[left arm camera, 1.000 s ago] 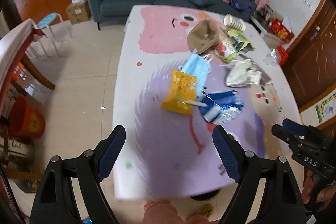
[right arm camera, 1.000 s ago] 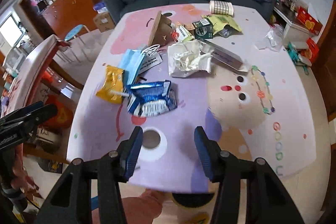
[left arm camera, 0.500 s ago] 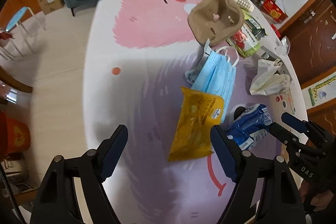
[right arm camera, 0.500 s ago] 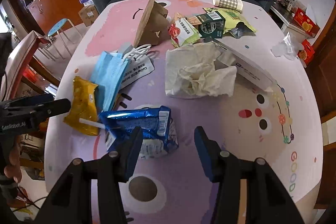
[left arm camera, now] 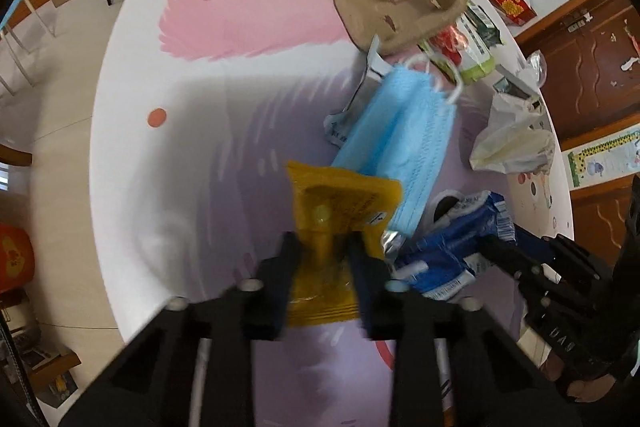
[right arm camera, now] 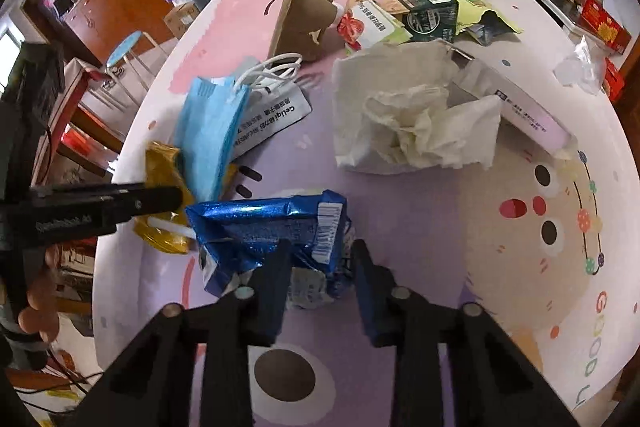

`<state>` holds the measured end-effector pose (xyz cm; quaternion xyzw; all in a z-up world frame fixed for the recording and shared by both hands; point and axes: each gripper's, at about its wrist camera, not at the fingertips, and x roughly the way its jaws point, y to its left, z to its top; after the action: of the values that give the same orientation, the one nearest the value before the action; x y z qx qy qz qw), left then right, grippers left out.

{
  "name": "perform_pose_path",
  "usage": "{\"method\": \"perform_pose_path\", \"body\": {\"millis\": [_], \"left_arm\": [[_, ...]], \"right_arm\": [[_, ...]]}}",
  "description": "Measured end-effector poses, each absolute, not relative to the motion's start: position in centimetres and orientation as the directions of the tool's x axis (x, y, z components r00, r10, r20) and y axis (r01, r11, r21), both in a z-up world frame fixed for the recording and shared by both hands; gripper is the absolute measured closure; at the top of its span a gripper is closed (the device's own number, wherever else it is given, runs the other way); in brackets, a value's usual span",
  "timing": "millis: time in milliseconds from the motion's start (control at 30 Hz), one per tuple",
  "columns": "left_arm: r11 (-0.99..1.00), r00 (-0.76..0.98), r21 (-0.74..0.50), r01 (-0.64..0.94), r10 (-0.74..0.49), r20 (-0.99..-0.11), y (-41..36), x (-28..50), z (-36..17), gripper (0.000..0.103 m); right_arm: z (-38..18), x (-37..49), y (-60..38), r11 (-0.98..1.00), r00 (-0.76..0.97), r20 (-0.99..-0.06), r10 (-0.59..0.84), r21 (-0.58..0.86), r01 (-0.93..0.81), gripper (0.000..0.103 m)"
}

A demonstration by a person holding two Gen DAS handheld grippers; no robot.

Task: Collect trash
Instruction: 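Grasp the yellow snack bag with the left tool while the right tool grasps the blue chip bag, then carry both bags over the bin and open both tools to drop them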

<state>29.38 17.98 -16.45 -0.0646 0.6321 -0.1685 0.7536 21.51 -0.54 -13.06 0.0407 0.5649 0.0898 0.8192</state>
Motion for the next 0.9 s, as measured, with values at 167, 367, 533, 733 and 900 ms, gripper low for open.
{"method": "perform_pose_path", "body": {"millis": [167, 367, 533, 733, 900], "left_arm": [[0.927, 0.161, -0.327, 0.183, -0.356, -0.921, 17.8, 28.3, -15.6, 0.094], [0.921, 0.180, -0.334, 0.202, -0.371, -0.911, 17.6, 25.8, -13.6, 0.094], [0.915, 0.194, -0.339, 0.217, -0.381, -0.904, 16.6, 23.7, -12.0, 0.094], [0.908, 0.211, -0.339, 0.247, -0.392, -0.896, 15.3, 20.7, -9.9, 0.094], [0.905, 0.231, -0.327, 0.274, -0.392, -0.890, 13.0, 17.1, -8.0, 0.095]], "right_arm": [[-12.5, 20.6, -1.1, 0.972, 0.340, -0.910, 0.235, 0.221, -0.080, 0.087], [-10.7, 18.1, -2.5, 0.969, 0.382, -0.893, 0.238, 0.246, -0.028, 0.087], [-9.5, 15.9, -3.9, 0.967, 0.414, -0.881, 0.230, 0.256, 0.009, 0.087], [-8.0, 12.6, -7.1, 0.958, 0.454, -0.863, 0.222, 0.279, 0.063, 0.087], [-7.3, 8.9, -10.1, 0.948, 0.481, -0.848, 0.225, 0.305, 0.095, 0.087]]}}
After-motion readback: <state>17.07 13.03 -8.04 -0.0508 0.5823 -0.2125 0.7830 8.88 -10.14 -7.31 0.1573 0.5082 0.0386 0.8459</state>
